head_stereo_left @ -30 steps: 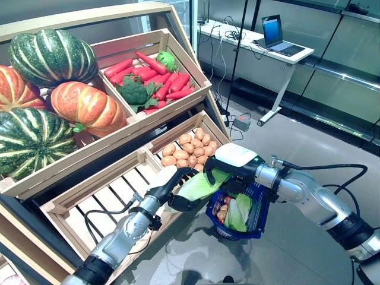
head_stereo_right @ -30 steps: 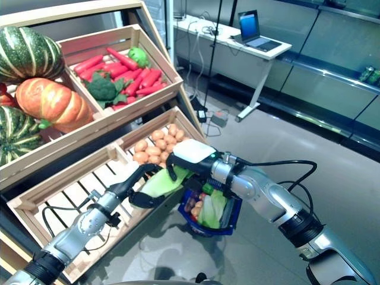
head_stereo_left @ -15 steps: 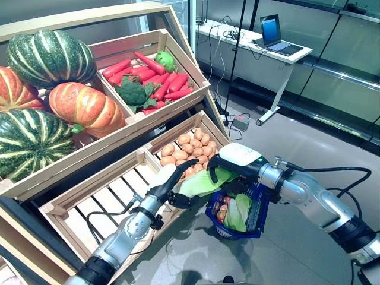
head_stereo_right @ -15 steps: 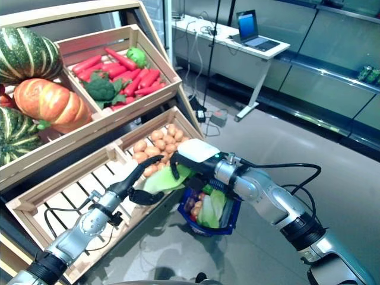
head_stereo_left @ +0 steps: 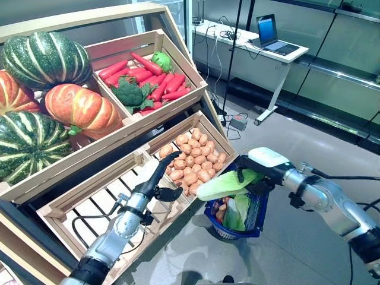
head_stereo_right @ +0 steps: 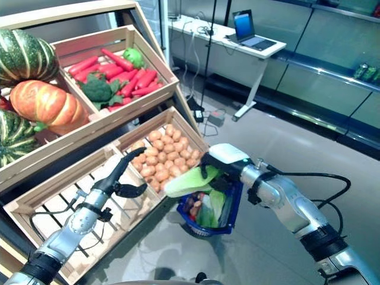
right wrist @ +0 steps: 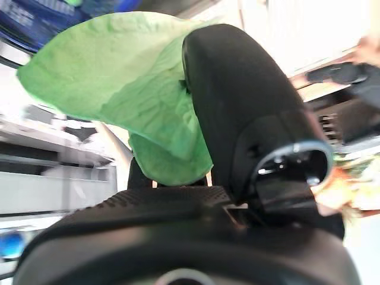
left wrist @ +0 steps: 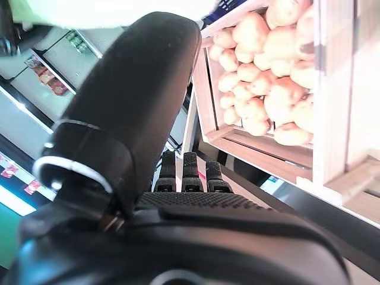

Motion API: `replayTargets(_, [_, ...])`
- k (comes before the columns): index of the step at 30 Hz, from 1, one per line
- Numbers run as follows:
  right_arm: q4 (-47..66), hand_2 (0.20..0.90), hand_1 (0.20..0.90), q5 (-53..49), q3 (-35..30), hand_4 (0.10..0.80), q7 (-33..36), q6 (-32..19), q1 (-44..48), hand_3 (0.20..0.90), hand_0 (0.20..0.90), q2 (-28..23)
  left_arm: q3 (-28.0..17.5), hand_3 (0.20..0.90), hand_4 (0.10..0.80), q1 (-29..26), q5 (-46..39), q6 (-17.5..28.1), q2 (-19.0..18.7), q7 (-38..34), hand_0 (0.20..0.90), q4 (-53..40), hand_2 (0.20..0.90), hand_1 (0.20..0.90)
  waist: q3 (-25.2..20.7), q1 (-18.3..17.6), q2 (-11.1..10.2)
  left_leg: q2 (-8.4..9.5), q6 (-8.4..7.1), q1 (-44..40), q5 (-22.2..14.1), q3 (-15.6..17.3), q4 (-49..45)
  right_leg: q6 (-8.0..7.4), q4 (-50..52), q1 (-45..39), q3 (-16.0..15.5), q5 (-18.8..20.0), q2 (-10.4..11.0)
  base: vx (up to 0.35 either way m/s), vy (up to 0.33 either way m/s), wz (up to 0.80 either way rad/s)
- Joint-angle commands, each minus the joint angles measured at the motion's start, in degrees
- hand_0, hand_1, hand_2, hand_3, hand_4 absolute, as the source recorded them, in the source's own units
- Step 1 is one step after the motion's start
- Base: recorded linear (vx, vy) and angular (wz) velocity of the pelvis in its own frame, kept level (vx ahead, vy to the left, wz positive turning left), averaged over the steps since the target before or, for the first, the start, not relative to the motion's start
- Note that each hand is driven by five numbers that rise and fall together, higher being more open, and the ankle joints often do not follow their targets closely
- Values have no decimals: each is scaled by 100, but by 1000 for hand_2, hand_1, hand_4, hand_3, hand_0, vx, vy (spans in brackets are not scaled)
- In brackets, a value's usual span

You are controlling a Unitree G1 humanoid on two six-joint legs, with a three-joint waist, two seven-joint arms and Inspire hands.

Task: Put vegetables into the basket

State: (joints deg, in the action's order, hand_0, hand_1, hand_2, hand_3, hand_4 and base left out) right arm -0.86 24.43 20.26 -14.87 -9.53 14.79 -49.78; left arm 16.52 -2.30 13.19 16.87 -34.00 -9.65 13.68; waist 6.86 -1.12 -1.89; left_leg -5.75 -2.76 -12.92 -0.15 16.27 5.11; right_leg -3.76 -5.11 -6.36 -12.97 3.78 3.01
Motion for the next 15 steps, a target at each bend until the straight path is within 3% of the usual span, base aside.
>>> replayTargets(1, [-260, 300, 300, -98, -838, 400, 859, 21, 476, 300, 300, -350, -256, 900, 800, -232, -109, 745, -325, -126, 900, -77, 900, 900, -233, 1, -98, 198, 141, 64, -570, 84, -11, -190, 11, -433, -97, -604, 198, 0, 0, 0])
replayTargets(15, [-2338, 300, 300, -1147, -1164, 400, 1457, 742, 157, 300, 300, -34, -452, 900, 800, 4, -686, 439, -484, 164, 900, -348, 900, 900, -114, 127, -77, 195, 161, 109, -547, 3, -11, -160, 11, -426, -184, -604, 184, 25, -19, 1])
